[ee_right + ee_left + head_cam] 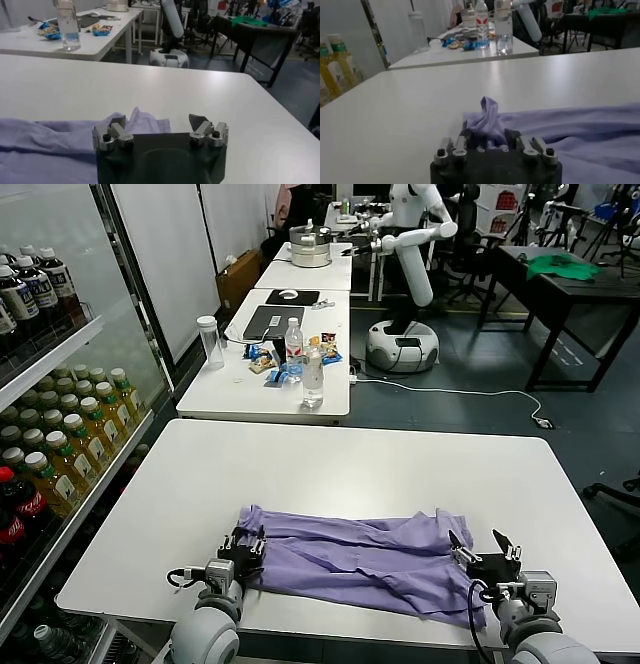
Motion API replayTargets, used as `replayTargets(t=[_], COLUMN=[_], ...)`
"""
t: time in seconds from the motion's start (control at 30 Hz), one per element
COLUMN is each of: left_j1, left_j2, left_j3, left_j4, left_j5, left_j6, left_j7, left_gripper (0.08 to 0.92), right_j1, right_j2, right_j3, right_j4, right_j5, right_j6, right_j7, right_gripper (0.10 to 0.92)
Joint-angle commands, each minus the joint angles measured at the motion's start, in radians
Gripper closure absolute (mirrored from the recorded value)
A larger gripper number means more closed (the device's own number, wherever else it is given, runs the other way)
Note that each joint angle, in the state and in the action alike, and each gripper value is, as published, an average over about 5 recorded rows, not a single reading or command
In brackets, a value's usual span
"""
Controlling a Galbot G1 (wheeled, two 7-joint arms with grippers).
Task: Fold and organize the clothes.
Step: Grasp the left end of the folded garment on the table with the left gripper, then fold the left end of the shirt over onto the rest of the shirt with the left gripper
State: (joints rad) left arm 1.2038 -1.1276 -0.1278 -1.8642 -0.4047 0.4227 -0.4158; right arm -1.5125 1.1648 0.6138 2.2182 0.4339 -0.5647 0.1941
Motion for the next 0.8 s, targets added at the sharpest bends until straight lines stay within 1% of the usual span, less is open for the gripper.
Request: replayTargets(t=[0.03, 0.1, 0.2, 0.3, 0.37, 0.5, 0.6, 0.7, 0.8], left_j1=[0.015, 0.017, 0.018, 0.020, 0.023, 0.029, 0.026, 0.027, 0.035], left_j2=[-0.012, 0.004, 0.048, 0.114, 0.166, 0.251, 0.279, 0.278, 0.247], left_j3=[-0.023, -0.040, -0.089, -0.170, -0.237, -0.388, -0.483, -0.535, -0.515], left_j4=[0.033, 0.023, 0.002, -0.023, -0.042, -0.073, -0.101, -0.163, -0.258], left_j5=[-0.059, -0.072, -0.087, -0.115, -0.157, -0.265, -0.354, -0.488, -0.641], left_j6=[-0.015, -0.020, -0.028, -0.034, -0.034, -0.021, 0.001, 0.022, 0.030], left_j7=[0.008, 0.012, 0.018, 0.029, 0.037, 0.051, 0.055, 0.053, 0.054], left_gripper=[0.602, 0.663, 0.750, 0.835, 0.875, 0.896, 0.896, 0.896, 0.896], right_j1=[-0.007, -0.006, -0.001, 0.004, 0.008, 0.015, 0.013, 0.006, -0.001], right_j2=[-0.003, -0.006, -0.011, -0.016, -0.019, -0.021, -0.020, -0.021, -0.023], right_j3=[0.004, 0.005, 0.008, 0.009, 0.010, 0.011, 0.013, 0.018, 0.024], right_j4=[0.006, 0.007, 0.007, 0.007, 0.007, 0.007, 0.010, 0.017, 0.020], right_j5=[0.009, 0.015, 0.023, 0.029, 0.031, 0.036, 0.038, 0.038, 0.038], right_j6=[0.000, 0.001, 0.002, 0.004, 0.005, 0.007, 0.007, 0.008, 0.009], right_j7=[0.001, 0.001, 0.001, 0.001, 0.001, 0.000, 0.000, -0.001, -0.001], right_gripper=[0.203, 0.203, 0.203, 0.203, 0.203, 0.203, 0.203, 0.203, 0.203])
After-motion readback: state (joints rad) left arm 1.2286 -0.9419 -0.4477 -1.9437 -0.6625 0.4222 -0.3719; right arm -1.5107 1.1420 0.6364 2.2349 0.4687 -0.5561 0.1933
